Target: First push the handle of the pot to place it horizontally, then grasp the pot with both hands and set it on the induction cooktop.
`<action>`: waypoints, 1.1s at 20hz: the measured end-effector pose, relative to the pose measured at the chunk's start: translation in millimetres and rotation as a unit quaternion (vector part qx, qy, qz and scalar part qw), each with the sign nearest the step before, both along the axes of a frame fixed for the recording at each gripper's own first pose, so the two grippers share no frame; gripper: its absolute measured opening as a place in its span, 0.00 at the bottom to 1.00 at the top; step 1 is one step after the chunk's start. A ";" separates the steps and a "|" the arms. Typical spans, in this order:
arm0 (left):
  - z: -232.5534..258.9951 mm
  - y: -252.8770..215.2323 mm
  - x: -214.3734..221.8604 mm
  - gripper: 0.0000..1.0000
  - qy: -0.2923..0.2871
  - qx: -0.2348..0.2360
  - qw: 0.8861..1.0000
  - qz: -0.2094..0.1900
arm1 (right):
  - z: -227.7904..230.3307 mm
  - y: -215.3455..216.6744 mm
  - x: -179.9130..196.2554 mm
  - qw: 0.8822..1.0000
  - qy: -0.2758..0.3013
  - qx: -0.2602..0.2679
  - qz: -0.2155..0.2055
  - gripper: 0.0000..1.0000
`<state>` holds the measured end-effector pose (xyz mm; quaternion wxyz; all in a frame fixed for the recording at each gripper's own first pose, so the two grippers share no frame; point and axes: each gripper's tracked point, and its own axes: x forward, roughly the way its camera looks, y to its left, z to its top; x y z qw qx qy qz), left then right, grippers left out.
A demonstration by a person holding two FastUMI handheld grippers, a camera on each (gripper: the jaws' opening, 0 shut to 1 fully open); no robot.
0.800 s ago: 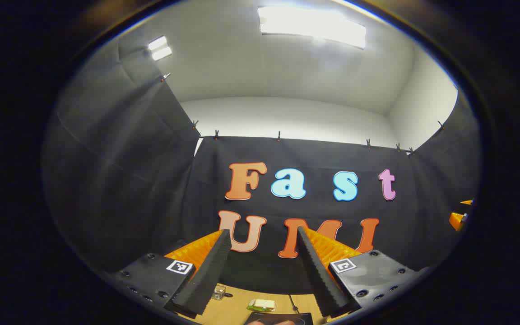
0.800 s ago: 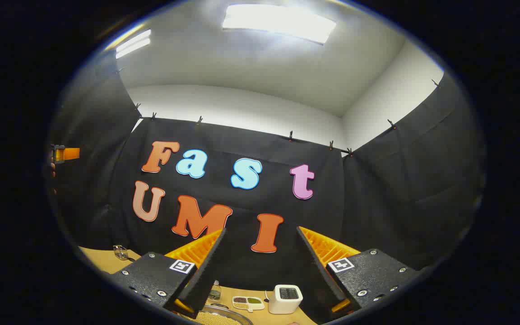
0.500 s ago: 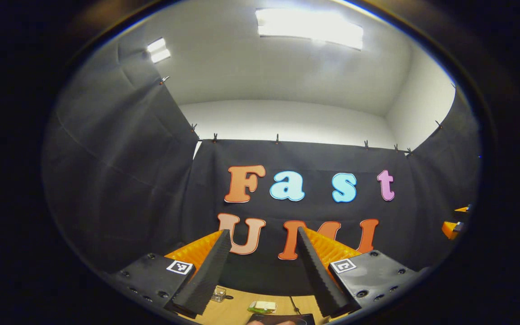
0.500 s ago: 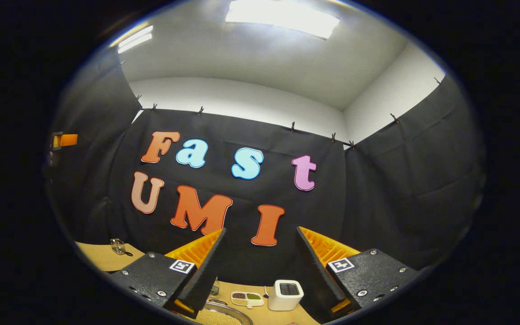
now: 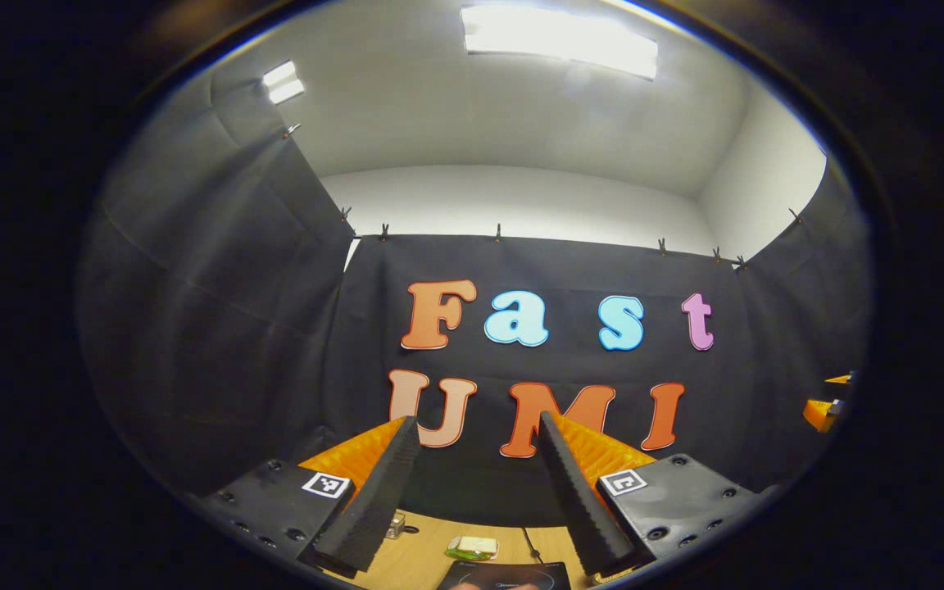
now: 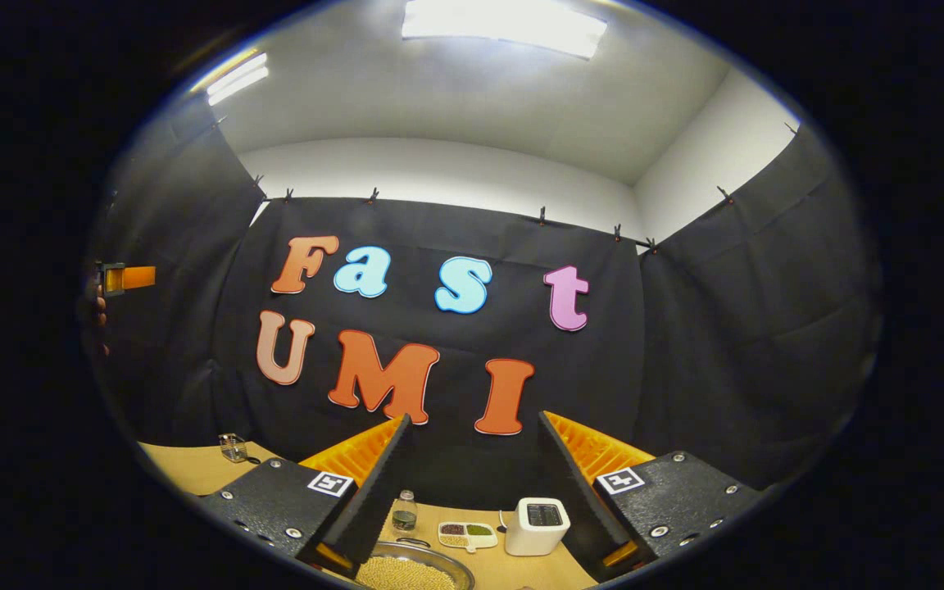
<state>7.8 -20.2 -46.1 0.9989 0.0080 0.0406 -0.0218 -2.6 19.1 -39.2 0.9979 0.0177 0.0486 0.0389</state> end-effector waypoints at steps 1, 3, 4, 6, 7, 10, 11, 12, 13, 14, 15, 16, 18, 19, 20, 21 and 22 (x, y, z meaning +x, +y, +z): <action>-3.5 -1.7 -1.7 0.96 0.004 0.004 1.000 -0.001 | -5.7 2.8 -1.3 1.000 0.006 0.000 0.005 0.93; -4.7 -2.4 -5.5 0.95 0.005 0.012 1.000 -0.004 | -25.1 7.4 -3.5 1.000 0.026 -0.003 0.014 0.92; -6.0 -5.2 -6.3 0.95 0.006 0.014 1.000 -0.007 | -34.1 9.5 -5.3 0.999 0.037 -0.004 0.017 0.92; -13.0 -17.0 -10.5 0.95 0.019 0.006 0.999 -0.028 | -48.8 15.4 -7.4 0.998 0.055 -0.004 0.026 0.92; -16.0 -19.7 -11.8 0.95 0.023 0.003 0.999 -0.033 | -55.2 18.4 -8.1 0.998 0.062 -0.002 0.029 0.92; -17.3 -17.1 -13.3 0.95 0.022 0.010 0.999 -0.034 | -79.9 28.7 -12.8 0.995 0.089 0.002 0.044 0.90; -17.2 -16.5 -14.8 0.95 0.020 0.013 0.999 -0.033 | -89.6 32.8 -15.5 0.994 0.101 0.003 0.051 0.89; -17.6 -16.6 -15.6 0.95 0.019 0.015 0.999 -0.033 | -99.7 36.4 -18.1 0.992 0.115 0.003 0.057 0.87; -18.7 -19.0 -16.1 0.95 0.019 0.015 0.999 -0.035 | -110.1 40.9 -20.7 0.990 0.130 0.004 0.063 0.86; -19.8 -20.9 -15.6 0.95 0.019 0.011 0.999 -0.036 | -121.0 45.5 -23.7 0.987 0.146 0.006 0.071 0.83; -22.8 -22.9 -15.2 0.95 0.022 0.008 0.999 -0.039 | -131.1 52.1 -26.8 0.983 0.163 0.008 0.081 0.82; -26.6 -22.7 -15.6 0.97 0.025 0.007 0.999 -0.040 | -142.4 58.8 -30.9 0.980 0.179 0.010 0.092 0.78; -33.6 -21.0 -14.0 0.95 0.032 0.011 0.999 -0.038 | -164.6 69.1 -40.7 0.971 0.212 0.012 0.113 0.73; -36.5 -19.4 -13.3 0.95 0.035 0.012 0.999 -0.036 | -174.6 75.2 -45.4 0.966 0.228 0.012 0.123 0.71; -38.8 -17.1 -11.9 0.95 0.037 0.013 0.999 -0.033 | -186.6 81.6 -50.6 0.961 0.243 0.013 0.134 0.67; -41.3 -14.2 -9.7 0.95 0.038 0.015 0.999 -0.028 | -198.1 88.0 -55.2 0.954 0.261 0.018 0.144 0.64; -42.2 -12.5 -8.9 0.95 0.038 0.017 0.999 -0.024 | -212.2 96.0 -65.7 0.945 0.287 0.029 0.157 0.58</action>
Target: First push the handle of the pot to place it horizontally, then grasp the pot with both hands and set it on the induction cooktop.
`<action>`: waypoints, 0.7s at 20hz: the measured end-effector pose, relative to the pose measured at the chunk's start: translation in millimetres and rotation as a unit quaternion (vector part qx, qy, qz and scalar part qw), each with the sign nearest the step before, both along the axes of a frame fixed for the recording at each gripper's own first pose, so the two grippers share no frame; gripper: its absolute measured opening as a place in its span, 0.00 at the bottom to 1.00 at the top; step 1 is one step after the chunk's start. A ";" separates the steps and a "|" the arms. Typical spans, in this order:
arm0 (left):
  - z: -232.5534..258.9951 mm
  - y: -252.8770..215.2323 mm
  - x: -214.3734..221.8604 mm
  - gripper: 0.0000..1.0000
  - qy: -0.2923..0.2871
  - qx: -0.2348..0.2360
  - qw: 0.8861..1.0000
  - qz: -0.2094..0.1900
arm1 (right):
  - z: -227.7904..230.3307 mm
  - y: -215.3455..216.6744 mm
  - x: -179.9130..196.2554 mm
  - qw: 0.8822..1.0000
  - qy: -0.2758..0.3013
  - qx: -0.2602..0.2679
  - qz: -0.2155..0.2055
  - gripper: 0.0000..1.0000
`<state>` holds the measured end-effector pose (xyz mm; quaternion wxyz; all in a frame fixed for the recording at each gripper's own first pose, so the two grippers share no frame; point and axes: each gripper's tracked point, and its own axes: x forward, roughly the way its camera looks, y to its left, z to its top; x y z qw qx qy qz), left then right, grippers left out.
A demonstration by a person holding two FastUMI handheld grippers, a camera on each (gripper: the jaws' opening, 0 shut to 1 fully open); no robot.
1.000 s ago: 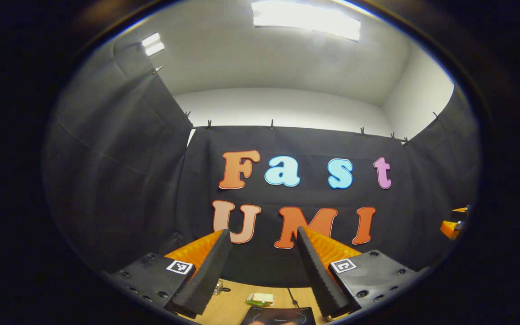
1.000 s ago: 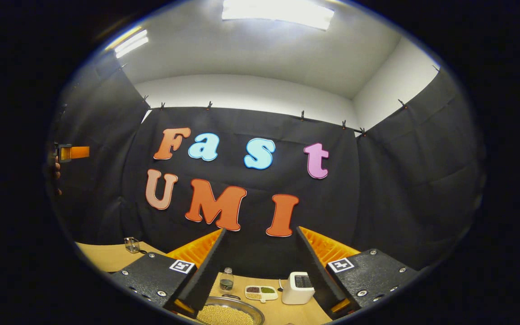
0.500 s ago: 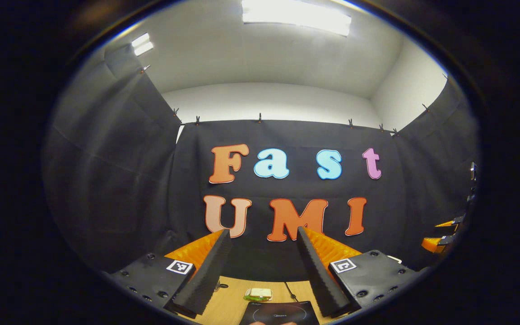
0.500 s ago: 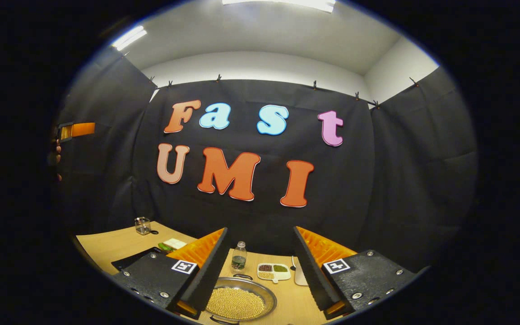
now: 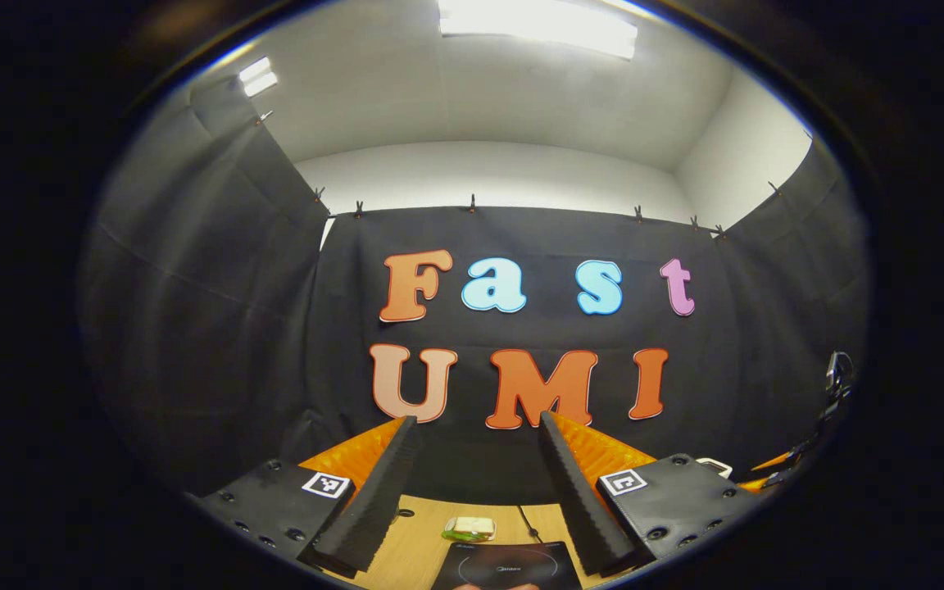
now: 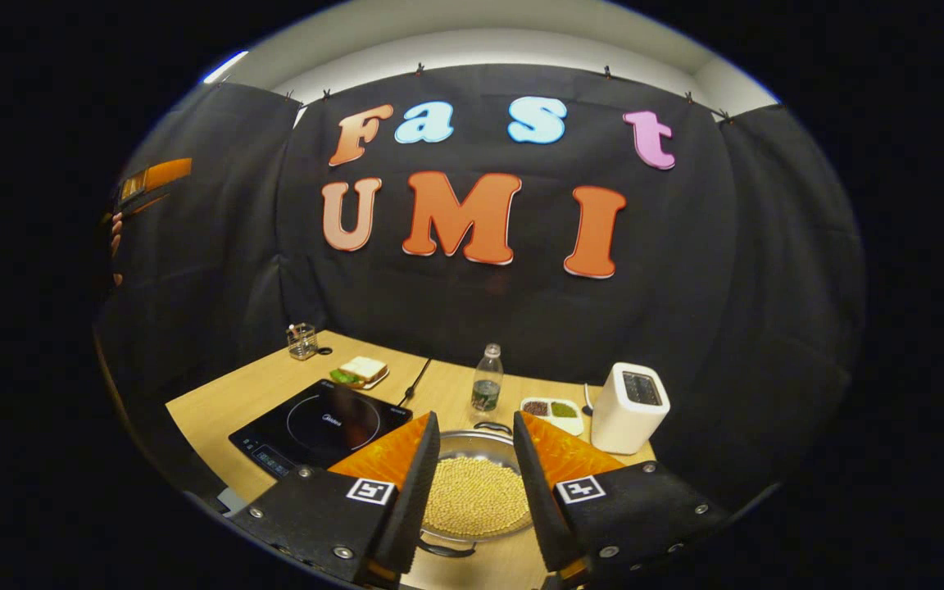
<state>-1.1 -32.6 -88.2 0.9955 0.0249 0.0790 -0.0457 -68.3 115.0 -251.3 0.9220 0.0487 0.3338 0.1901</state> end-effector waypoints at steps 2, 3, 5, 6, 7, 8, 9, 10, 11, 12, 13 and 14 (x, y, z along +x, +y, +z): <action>-2.7 2.5 -0.5 0.97 0.004 0.004 1.000 0.004 | -21.9 23.5 -27.4 0.996 0.077 0.045 0.030 0.47; -3.7 3.9 -0.1 0.95 0.004 0.005 1.000 0.006 | -28.8 30.3 -36.2 0.992 0.106 0.063 0.037 0.43; -3.1 7.8 -0.3 0.95 0.004 0.007 1.000 0.009 | -50.2 29.1 -35.7 0.989 0.135 0.058 0.032 0.32; -2.6 10.6 -0.6 0.95 0.001 0.007 1.000 0.012 | -59.1 28.2 -34.4 0.988 0.144 0.049 0.030 0.23; -1.6 11.5 -0.6 0.95 0.000 0.007 1.000 0.013 | -65.2 31.8 -35.8 0.986 0.155 0.050 0.032 0.19; -0.9 13.5 -3.4 0.95 -0.003 0.008 1.000 0.015 | -68.8 37.9 -41.5 0.983 0.171 0.057 0.038 0.14; -0.7 15.4 -2.1 0.95 -0.004 0.009 1.000 0.018 | -73.2 43.8 -47.1 0.979 0.187 0.066 0.045 0.12; -1.6 16.8 -2.6 0.95 -0.004 0.011 1.000 0.020 | -81.5 48.3 -54.0 0.975 0.203 0.070 0.051 0.11; -1.8 19.7 -2.3 0.95 -0.007 0.013 1.000 0.024 | -88.2 52.0 -59.6 0.973 0.215 0.071 0.054 0.09; -3.8 21.8 -1.9 0.95 -0.007 0.016 0.999 0.027 | -97.0 56.4 -65.1 0.970 0.227 0.072 0.057 0.04; -6.3 24.6 -3.1 0.95 -0.006 0.018 0.999 0.030 | -104.5 60.4 -72.1 0.965 0.242 0.074 0.061 0.01; -9.7 25.2 -2.8 0.95 -0.003 0.019 0.999 0.030 | -112.5 61.6 -81.3 0.960 0.261 0.077 0.065 0.00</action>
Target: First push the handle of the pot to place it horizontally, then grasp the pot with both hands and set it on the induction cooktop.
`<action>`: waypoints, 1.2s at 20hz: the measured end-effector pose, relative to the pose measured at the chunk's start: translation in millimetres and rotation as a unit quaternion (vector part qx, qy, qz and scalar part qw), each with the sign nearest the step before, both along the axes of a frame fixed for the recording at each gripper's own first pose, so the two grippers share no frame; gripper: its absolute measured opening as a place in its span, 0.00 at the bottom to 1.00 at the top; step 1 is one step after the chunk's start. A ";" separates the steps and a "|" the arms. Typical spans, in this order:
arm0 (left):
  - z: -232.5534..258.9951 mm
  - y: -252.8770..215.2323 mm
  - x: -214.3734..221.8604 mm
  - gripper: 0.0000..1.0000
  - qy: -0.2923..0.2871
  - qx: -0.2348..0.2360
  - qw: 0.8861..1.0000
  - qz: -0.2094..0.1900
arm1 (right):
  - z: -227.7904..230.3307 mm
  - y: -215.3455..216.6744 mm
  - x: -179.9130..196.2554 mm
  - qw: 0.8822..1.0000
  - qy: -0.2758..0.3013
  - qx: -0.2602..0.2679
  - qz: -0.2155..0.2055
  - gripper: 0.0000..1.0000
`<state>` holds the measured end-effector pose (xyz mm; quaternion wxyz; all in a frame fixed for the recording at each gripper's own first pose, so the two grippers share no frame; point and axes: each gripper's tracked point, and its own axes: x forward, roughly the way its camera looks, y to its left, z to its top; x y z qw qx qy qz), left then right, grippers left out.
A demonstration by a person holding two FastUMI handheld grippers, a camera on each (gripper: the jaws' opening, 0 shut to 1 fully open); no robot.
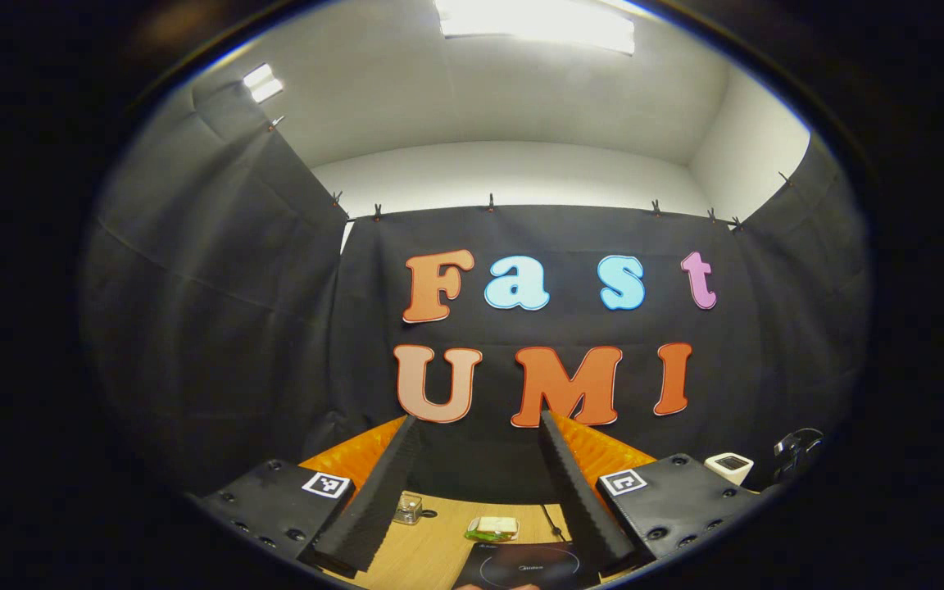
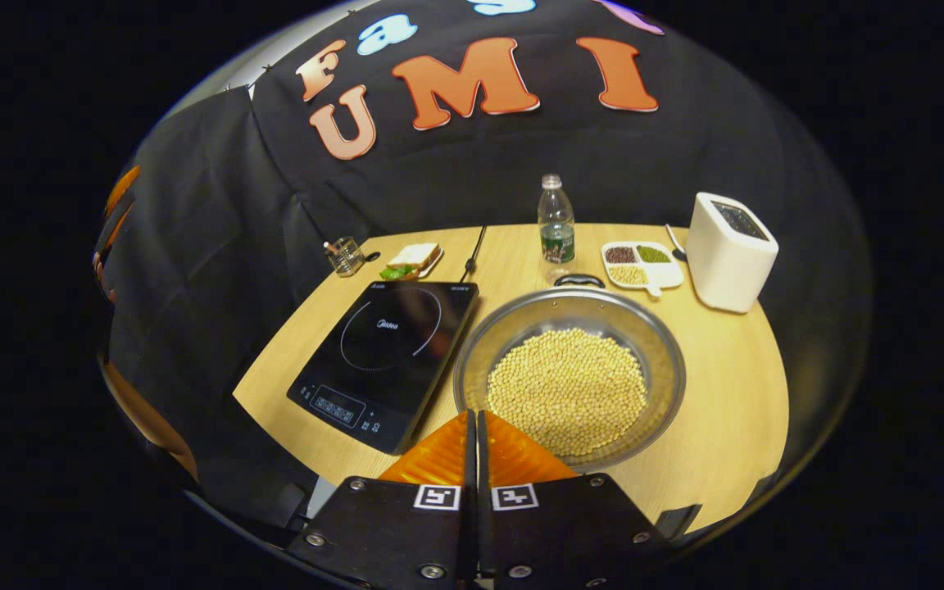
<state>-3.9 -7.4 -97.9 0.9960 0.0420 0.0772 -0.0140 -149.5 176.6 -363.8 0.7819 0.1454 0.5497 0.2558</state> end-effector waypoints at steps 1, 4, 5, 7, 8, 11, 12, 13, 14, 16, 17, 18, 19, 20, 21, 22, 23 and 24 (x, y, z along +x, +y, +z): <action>-2.7 0.7 0.2 0.97 0.002 0.000 1.000 0.002 | -10.3 2.3 -11.5 1.000 0.022 0.000 0.005 0.00; -6.4 7.3 2.9 0.95 0.005 0.002 1.000 0.009 | -30.4 16.7 -31.5 0.997 0.080 0.006 0.016 0.00; -9.6 7.8 1.7 0.95 0.007 -0.002 1.000 0.009 | -36.8 21.2 -37.8 0.995 0.099 0.009 0.019 0.00; -16.7 12.8 1.1 0.95 0.013 -0.004 1.000 0.011 | -47.5 24.4 -46.9 0.992 0.125 0.006 0.023 0.00; -19.2 16.8 1.9 0.95 0.016 -0.002 1.000 0.015 | -48.5 24.7 -50.6 0.991 0.134 0.006 0.025 0.00; -27.5 24.8 2.4 0.97 0.025 -0.002 0.999 0.025 | -57.5 26.4 -54.6 0.989 0.147 -0.002 0.034 0.00; -31.7 25.5 2.6 0.95 0.029 -0.004 0.999 0.025 | -60.9 27.0 -56.6 0.988 0.152 -0.004 0.035 0.00; -34.3 25.1 2.9 0.95 0.032 -0.006 0.999 0.024 | -65.3 27.9 -57.2 0.987 0.156 -0.007 0.037 0.00; -36.6 25.6 2.8 0.95 0.035 -0.006 0.999 0.026 | -72.0 28.9 -58.1 0.986 0.161 -0.012 0.036 0.00; -41.3 29.2 5.0 0.95 0.039 -0.003 0.999 0.030 | -86.4 28.9 -62.3 0.985 0.167 -0.021 0.034 0.00; -44.0 29.6 5.4 0.95 0.041 -0.003 0.999 0.032 | -90.4 31.3 -68.9 0.983 0.183 -0.015 0.033 0.00; -46.8 29.8 5.2 0.95 0.043 -0.004 0.999 0.032 | -92.9 36.8 -74.8 0.980 0.194 -0.007 0.032 0.00; -49.4 29.7 4.9 0.93 0.046 -0.004 0.998 0.033 | -90.9 37.8 -76.3 0.979 0.201 -0.001 0.031 0.00; -50.8 29.9 4.1 0.95 0.048 -0.005 0.998 0.033 | -90.7 35.9 -76.5 0.979 0.204 -0.001 0.029 0.00; -53.0 29.7 5.2 0.95 0.051 -0.007 0.998 0.033 | -93.3 34.5 -75.8 0.979 0.203 -0.003 0.026 0.00; -54.4 27.3 6.5 0.95 0.053 -0.006 0.998 0.034 | -95.2 30.6 -74.1 0.979 0.201 -0.007 0.024 0.00; -56.8 26.0 6.5 0.97 0.055 -0.007 0.998 0.034 | -96.0 27.1 -73.5 0.980 0.199 -0.009 0.023 0.00; -58.8 25.1 7.4 0.97 0.057 -0.007 0.998 0.032 | -97.1 22.8 -73.6 0.980 0.199 -0.011 0.026 0.00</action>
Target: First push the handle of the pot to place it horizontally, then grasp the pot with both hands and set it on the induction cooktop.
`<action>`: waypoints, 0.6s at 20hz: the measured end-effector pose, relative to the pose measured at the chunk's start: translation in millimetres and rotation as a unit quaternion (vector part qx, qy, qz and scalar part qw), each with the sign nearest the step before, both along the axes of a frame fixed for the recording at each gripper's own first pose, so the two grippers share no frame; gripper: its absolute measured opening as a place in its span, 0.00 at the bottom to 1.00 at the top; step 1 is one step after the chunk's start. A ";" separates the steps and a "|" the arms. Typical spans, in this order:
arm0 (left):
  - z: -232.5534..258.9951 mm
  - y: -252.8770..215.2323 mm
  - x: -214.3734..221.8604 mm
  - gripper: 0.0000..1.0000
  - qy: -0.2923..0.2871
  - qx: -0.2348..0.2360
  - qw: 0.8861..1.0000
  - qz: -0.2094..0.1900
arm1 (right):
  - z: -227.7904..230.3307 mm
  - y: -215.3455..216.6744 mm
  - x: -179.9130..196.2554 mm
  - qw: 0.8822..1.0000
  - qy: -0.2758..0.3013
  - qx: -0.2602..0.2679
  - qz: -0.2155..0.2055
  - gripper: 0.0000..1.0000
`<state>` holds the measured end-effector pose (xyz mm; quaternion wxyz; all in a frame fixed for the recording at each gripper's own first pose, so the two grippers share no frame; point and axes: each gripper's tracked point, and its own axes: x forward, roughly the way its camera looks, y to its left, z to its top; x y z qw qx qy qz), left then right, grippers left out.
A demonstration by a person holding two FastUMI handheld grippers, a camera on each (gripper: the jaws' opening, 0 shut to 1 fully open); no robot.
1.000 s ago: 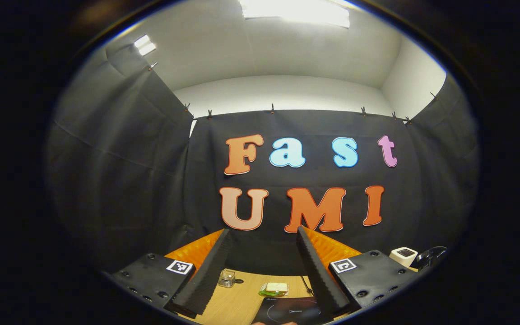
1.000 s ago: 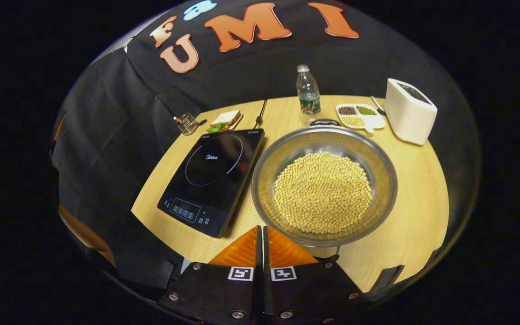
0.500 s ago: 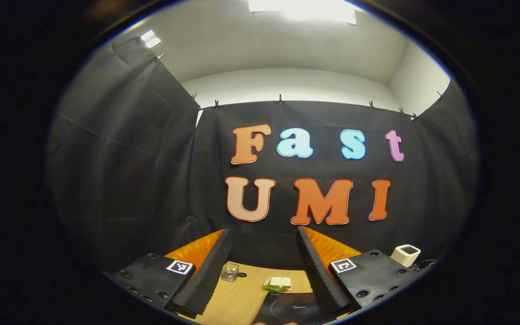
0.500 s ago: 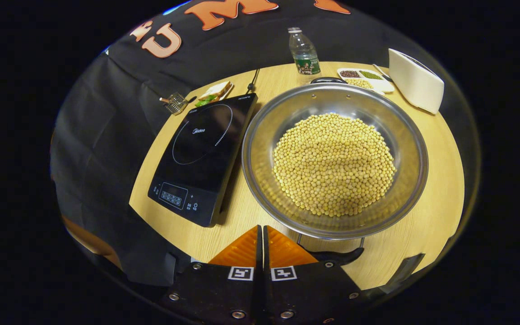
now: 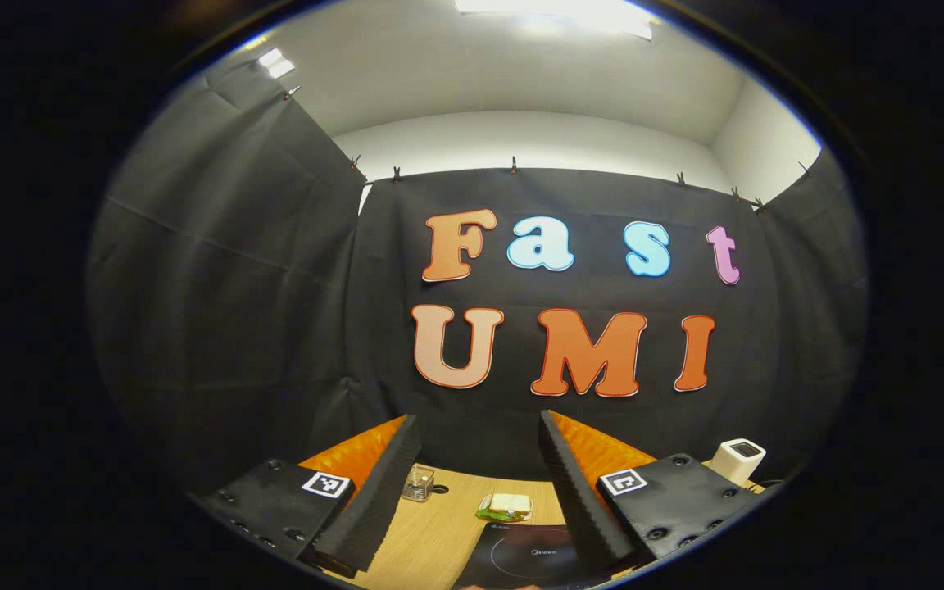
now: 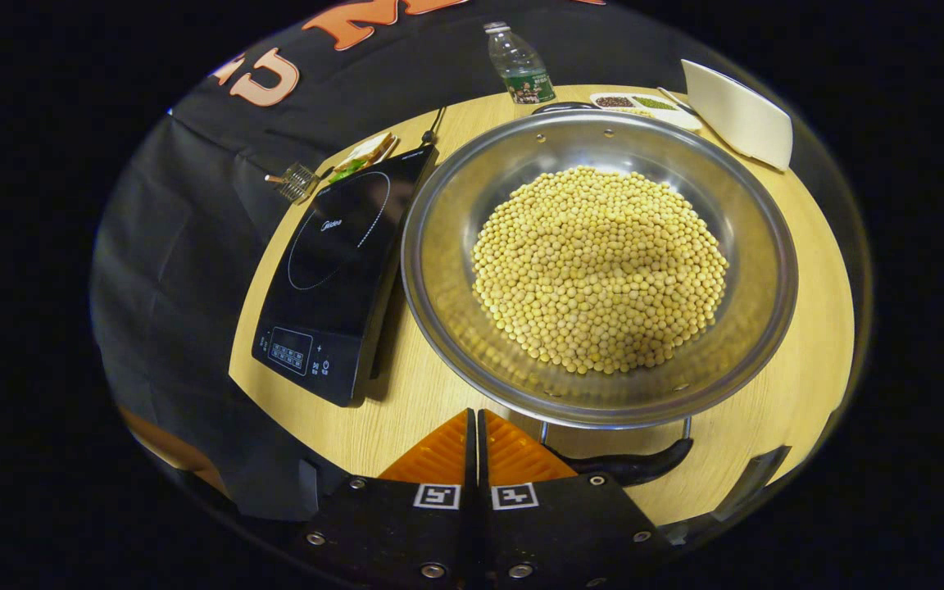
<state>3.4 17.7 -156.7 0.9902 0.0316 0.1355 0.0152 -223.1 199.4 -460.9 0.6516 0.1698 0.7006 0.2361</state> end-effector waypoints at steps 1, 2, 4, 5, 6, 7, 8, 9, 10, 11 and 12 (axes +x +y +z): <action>-2.0 -1.0 0.5 0.97 0.002 -0.001 1.000 -0.002 | -2.2 -6.1 -0.8 1.000 0.002 -0.003 -0.002 0.00; -2.6 -1.2 1.7 0.97 0.004 -0.001 1.000 -0.003 | -4.5 -13.1 -0.4 1.000 0.003 -0.007 -0.005 0.00; -5.8 -0.8 2.5 0.98 0.008 -0.001 1.000 -0.003 | -8.8 -26.2 0.9 1.000 0.002 -0.018 -0.013 0.00; -7.7 -1.3 2.4 0.97 0.010 -0.001 1.000 -0.003 | -11.2 -33.0 3.1 1.000 0.002 -0.024 -0.018 0.00; -7.8 -0.7 4.1 0.97 0.011 -0.001 1.000 -0.003 | -12.7 -39.5 4.3 0.999 0.001 -0.030 -0.022 0.00; -7.7 -0.9 5.2 0.97 0.011 0.001 1.000 -0.004 | -15.0 -47.1 6.1 0.999 -0.001 -0.038 -0.025 0.00; -8.0 -1.5 6.2 0.97 0.010 0.001 1.000 -0.003 | -17.1 -52.6 6.9 0.999 -0.004 -0.047 -0.025 0.00; -8.3 -2.4 6.6 0.97 0.013 0.003 1.000 -0.003 | -19.6 -58.8 8.6 0.998 -0.009 -0.058 -0.020 0.00; -7.4 -4.4 5.4 0.97 0.014 0.003 1.000 -0.005 | -20.8 -64.7 9.7 0.997 -0.014 -0.068 -0.015 0.00; -6.6 -6.8 4.1 0.95 0.013 0.003 1.000 -0.007 | -21.5 -69.6 11.4 0.997 -0.017 -0.074 -0.010 0.00; -6.1 -7.5 3.3 0.95 0.012 0.004 1.000 -0.009 | -22.5 -73.1 13.1 0.997 -0.017 -0.078 -0.012 0.00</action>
